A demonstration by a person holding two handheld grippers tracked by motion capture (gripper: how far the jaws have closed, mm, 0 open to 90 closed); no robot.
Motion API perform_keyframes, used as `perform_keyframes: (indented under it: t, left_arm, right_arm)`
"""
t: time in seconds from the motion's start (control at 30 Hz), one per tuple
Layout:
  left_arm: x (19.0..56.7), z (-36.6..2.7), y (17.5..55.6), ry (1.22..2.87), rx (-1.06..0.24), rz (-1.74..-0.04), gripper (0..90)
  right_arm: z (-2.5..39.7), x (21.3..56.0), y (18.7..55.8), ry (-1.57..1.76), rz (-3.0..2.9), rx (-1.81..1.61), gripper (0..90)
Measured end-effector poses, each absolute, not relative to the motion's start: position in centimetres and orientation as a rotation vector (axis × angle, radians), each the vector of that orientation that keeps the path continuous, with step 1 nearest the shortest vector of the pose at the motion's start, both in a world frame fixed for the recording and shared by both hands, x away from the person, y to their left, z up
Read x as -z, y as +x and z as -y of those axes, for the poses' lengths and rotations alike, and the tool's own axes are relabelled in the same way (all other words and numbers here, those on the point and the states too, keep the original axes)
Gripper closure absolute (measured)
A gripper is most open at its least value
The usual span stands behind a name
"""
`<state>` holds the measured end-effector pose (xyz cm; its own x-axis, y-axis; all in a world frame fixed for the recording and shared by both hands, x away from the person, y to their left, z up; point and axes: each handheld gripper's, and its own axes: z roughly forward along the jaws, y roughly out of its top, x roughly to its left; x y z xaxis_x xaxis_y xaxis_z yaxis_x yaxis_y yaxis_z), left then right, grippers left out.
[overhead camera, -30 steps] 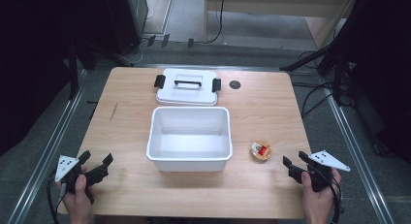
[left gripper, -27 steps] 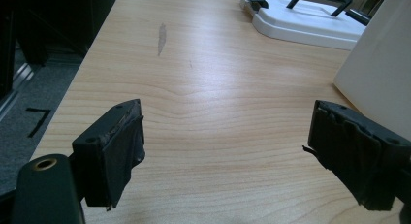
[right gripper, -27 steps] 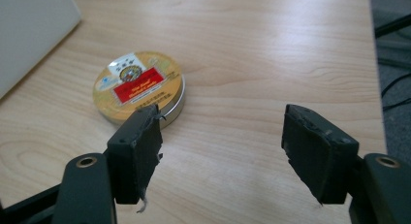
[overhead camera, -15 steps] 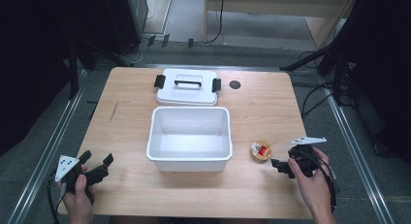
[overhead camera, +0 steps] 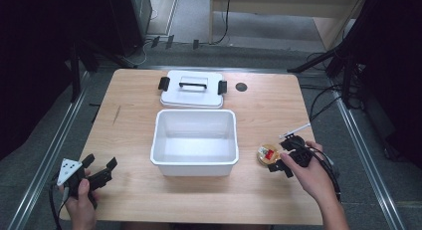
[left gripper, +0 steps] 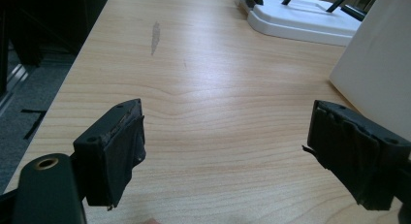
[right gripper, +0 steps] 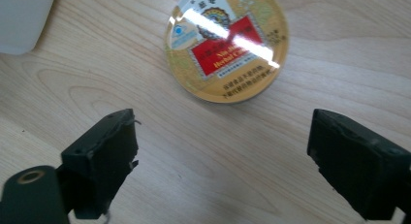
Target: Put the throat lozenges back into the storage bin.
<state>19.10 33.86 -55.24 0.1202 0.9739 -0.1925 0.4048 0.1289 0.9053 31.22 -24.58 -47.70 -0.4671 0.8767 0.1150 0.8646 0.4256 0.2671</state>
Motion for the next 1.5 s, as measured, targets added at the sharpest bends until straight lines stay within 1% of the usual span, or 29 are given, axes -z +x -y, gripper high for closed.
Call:
perform_keyframes:
  t: [0.13, 0.23, 0.43, 0.7, 0.83, 0.97, 1.07, 1.1, 1.3, 1.5]
  left_arm:
    - [55.3, -33.9, 19.1, 1.434, -0.737, -1.438, 14.0]
    - [55.3, -34.0, 19.1, 1.436, -0.732, -1.434, 14.0]
    - [55.3, -34.0, 19.1, 1.436, -0.729, -1.433, 14.1]
    - [55.3, -33.9, 19.2, 1.445, -0.731, -1.431, 14.3]
    - [55.3, -33.8, 19.2, 1.448, -0.731, -1.429, 14.4]
    - [55.2, -33.8, 19.3, 1.459, -0.718, -1.426, 14.4]
    - [55.2, -33.7, 19.3, 1.462, -0.716, -1.425, 14.4]
    - [55.2, -33.7, 19.3, 1.462, -0.717, -1.425, 14.4]
    - [55.2, -33.7, 19.3, 1.46, -0.724, -1.429, 14.4]
    - [55.2, -33.7, 19.3, 1.463, -0.727, -1.429, 14.3]
  right_arm:
    - [23.1, 47.7, 32.0, 1.588, -2.634, -0.394, 7.8]
    - [22.2, 48.1, 32.7, 1.622, -2.653, -0.339, 4.4]
    - [21.4, 48.4, 34.0, 1.668, -2.631, -0.24, 4.3]
    - [21.1, 49.2, 35.4, 1.719, -2.592, -0.169, 7.4]
    - [20.7, 49.9, 35.9, 1.733, -2.575, -0.139, 12.0]
    - [20.2, 50.4, 36.3, 1.75, -2.574, -0.124, 14.2]
    - [20.0, 50.7, 36.4, 1.751, -2.582, -0.099, 19.9]
    - [20.0, 50.8, 36.4, 1.747, -2.586, -0.096, 20.1]
    - [19.8, 50.4, 36.3, 1.714, -2.622, -0.127, 20.7]
    - [19.7, 48.6, 36.2, 1.689, -2.626, -0.177, 20.7]
